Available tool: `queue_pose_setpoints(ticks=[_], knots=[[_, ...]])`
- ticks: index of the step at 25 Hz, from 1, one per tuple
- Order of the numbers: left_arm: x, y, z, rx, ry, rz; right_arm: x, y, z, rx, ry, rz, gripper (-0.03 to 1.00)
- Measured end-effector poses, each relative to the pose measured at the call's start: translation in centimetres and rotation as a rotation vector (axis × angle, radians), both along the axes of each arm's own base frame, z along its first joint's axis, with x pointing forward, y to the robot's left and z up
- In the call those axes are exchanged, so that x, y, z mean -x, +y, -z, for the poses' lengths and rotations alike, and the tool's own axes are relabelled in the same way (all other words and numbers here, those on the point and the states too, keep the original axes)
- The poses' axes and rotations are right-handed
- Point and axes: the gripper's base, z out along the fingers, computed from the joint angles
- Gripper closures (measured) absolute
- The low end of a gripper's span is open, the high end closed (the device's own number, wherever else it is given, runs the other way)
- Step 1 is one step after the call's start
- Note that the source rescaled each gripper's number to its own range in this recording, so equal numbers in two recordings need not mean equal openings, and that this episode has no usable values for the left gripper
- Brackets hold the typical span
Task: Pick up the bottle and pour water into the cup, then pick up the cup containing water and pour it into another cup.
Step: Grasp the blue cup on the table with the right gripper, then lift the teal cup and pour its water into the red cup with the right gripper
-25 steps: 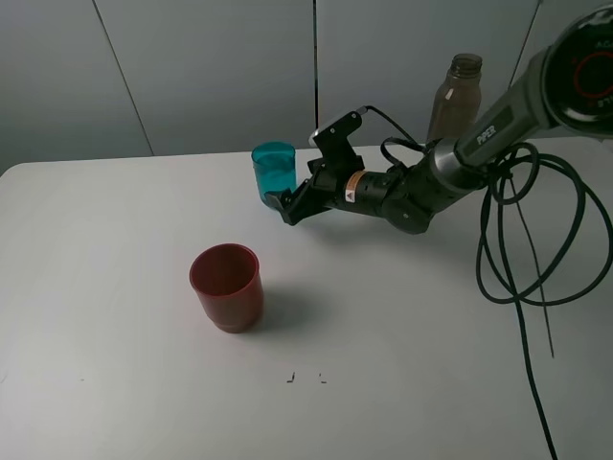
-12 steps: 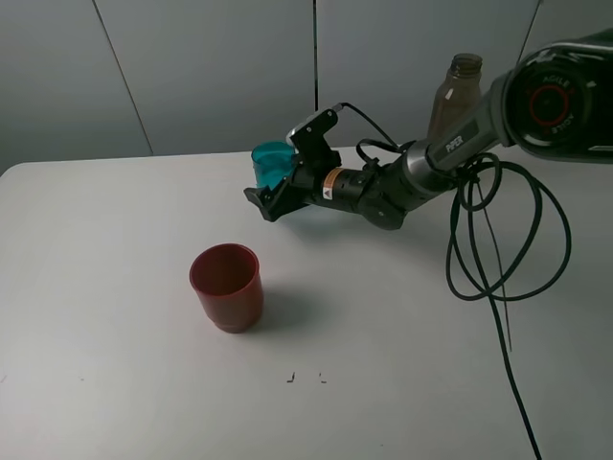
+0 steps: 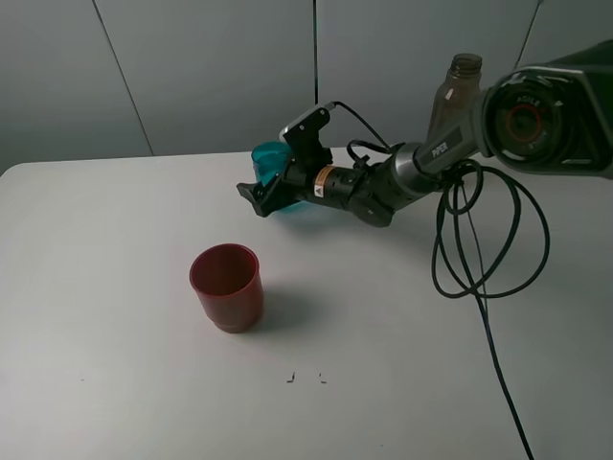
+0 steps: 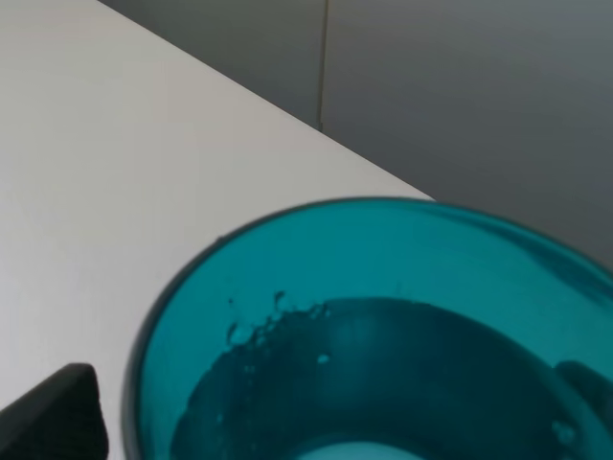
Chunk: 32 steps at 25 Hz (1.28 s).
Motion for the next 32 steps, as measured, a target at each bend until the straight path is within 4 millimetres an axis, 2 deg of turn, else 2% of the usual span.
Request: queue_pose_setpoints(ticks=[18,19,20,23,32], knots=[[0.00,0.00,0.00,0.000,0.000,0.000,-0.28,0.39,0.41,0.007,-0.016,-0.005,-0.03],[0.00,0.00,0.00,0.000,0.000,0.000,-0.28,0.39,0.41,0.008,-0.017,-0.005,0.05],[0.00,0.00,0.00,0.000,0.000,0.000,-0.29,0.38,0.41,0.010,-0.020,-0.005,0.21],[0.00,0.00,0.00,0.000,0.000,0.000,-0.36,0.33,0.38,0.003,-0.016,0.008,0.91],[0.00,0.00,0.00,0.000,0.000,0.000,-0.32,0.40,0.38,0.002,-0.015,0.008,0.90]])
